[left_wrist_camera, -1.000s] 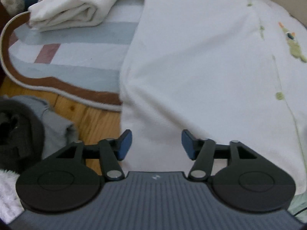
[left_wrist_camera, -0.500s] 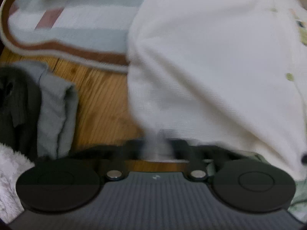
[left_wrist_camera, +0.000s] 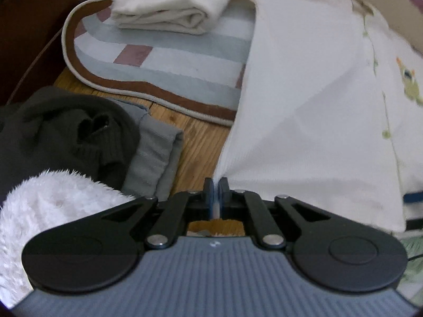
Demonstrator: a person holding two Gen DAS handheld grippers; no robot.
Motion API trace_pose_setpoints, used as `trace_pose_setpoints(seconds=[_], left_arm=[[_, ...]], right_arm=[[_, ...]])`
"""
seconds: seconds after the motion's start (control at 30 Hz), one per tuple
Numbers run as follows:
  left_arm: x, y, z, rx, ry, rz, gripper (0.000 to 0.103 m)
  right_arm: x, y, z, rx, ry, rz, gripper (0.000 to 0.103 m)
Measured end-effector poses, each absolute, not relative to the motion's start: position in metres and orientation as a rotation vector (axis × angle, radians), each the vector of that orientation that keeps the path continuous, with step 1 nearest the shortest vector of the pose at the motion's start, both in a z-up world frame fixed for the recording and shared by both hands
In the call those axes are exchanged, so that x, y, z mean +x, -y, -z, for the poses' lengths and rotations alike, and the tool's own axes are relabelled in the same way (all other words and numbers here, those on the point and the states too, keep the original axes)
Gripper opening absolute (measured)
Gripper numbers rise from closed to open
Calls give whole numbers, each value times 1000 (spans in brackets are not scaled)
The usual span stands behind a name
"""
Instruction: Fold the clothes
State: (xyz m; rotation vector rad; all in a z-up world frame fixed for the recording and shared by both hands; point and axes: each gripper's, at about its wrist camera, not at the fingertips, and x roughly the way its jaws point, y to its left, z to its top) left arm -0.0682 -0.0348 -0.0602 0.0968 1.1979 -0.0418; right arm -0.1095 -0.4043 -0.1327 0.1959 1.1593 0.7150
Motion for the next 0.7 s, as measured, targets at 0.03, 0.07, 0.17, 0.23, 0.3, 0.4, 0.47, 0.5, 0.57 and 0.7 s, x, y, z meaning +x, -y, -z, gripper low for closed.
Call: trace_pose_setpoints(seconds=[0.03,0.07,0.17,0.23,0.3,0.4,0.47,0.5,0.57,0.7], left_arm=[[-68,39,58,122,-1190,31,14],[-66,41,57,143,-1180,23,30],[-54,48,47,118,-1099,85,46],[-44,61,37,71,-1077,157,46],[-33,81,28,48,-1050,237,48],[-17,117,21,81,-1005,319,49],[-7,138,21,105,-992,347,49],[-2,148,22,112,-981,368,49],[8,164,26,111,-964,417,52],[23,194,44,111,-983,499,52]], right_arm=[[-110,409,129,208,-1148,-702,66],[-111,413,125,220,-1137,-688,66],[-113,428,111,230,-1082,-613,66],[-112,430,105,173,-1059,-534,66],[-114,427,98,96,-1059,-441,66],[-119,411,75,-53,-1103,-252,65],[-121,397,58,-103,-1111,-84,65],[-124,397,53,-84,-1082,-48,65],[-136,383,53,3,-1000,-72,65],[-158,386,71,46,-889,-231,62]])
